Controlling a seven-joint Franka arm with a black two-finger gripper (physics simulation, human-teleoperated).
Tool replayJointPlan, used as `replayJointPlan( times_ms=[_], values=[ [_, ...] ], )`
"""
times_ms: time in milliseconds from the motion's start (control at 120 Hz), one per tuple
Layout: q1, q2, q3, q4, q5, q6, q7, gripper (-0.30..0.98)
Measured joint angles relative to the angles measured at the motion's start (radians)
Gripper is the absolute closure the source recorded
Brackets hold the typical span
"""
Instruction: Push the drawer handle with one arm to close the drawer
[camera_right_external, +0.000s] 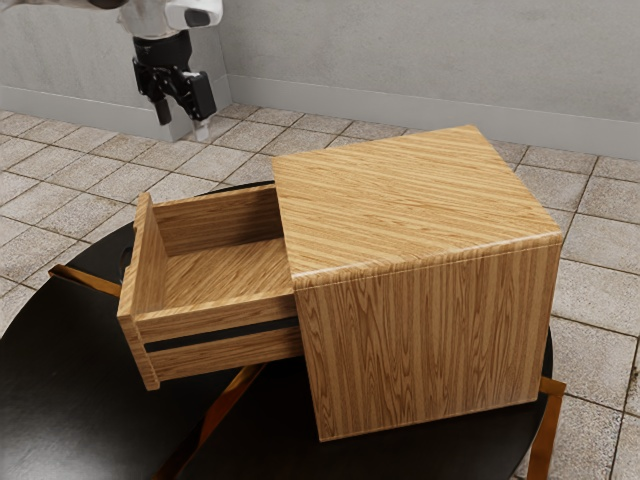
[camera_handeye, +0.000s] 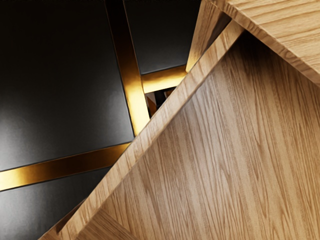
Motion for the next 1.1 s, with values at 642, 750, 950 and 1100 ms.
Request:
replayJointPlan(
  times_ms=[642,750,950,1100],
  values=[
    [0.001,-0.530,0.073,-0.720,0.094,0.086,0.081,0.64],
    [0.002,-0.613,0.132,-0.867,0.119,0.173,0.205,0.71],
    [0.001,-0.779,0.143,-1.122,0.182,0.390,0.424,0.76],
    [0.000,-0.782,0.143,-1.154,0.232,0.494,0.563,0.77]
  ],
)
